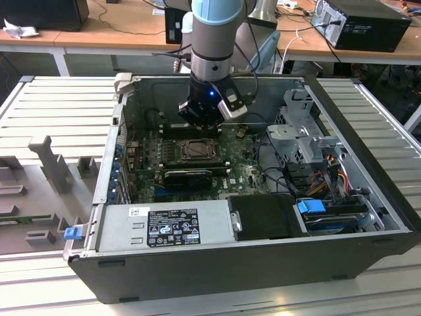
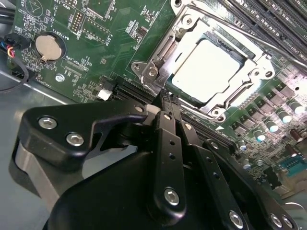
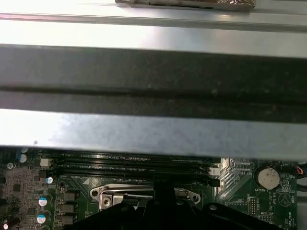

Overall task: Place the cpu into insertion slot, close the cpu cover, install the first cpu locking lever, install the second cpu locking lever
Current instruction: 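Install the second cpu locking lever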

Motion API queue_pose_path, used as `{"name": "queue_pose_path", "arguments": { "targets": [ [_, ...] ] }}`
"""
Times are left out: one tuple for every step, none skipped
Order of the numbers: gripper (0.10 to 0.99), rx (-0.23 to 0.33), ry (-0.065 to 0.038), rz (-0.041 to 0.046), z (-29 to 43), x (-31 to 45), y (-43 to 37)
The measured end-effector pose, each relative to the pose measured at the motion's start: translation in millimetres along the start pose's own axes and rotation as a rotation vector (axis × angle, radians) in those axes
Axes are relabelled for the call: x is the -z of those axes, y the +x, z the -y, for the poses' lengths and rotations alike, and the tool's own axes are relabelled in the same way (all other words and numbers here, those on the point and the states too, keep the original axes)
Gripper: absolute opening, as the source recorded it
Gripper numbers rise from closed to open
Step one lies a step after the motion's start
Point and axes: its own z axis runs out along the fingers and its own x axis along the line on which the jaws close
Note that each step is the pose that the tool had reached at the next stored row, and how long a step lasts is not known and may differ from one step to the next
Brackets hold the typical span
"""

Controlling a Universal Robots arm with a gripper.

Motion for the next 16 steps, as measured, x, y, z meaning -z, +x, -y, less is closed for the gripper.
{"name": "queue_pose_path", "arguments": {
  "targets": [
    [0.106, 0.0, 0.0, 0.0, 0.4, 0.1, 0.0],
    [0.106, 0.0, 0.0, 0.0, 0.9, 0.1, 0.0],
    [0.106, 0.0, 0.0, -0.0001, 1.5, 0.2, 0.0],
    [0.106, 0.0, 0.0, -0.0001, 1.8, 0.2, 0.1],
    [0.106, 0.0, 0.0, 0.0, 2.1, 0.2, 0.1],
    [0.106, 0.0, 0.0, -0.0001, 2.1, 2.1, 0.1],
    [0.106, 0.0, 0.0, 0.0, 1.8, 4.7, 0.1],
    [0.106, -0.001, 0.0, 0.0001, 1.4, 9.2, 0.1],
    [0.106, -0.001, 0.0, 0.0, 1.1, 12.3, 0.1],
    [0.106, -0.001, 0.0, 0.0002, 0.7, 15.4, 0.1],
    [0.106, -0.001, 0.0, 0.0002, 0.4, 18.9, 0.1],
    [0.106, -0.002, 0.0, 0.0001, 0.2, 21.6, 0.1],
    [0.106, -0.002, 0.0, 0.0001, -0.2, 25.1, 0.1],
    [0.106, -0.002, 0.0, 0.0002, -0.5, 28.2, 0.1],
    [0.106, -0.002, 0.0, 0.0001, -0.9, 32.4, 0.1],
    [0.106, -0.001, 0.0, 0.0002, -0.1, 32.6, 0.1]
  ]
}}
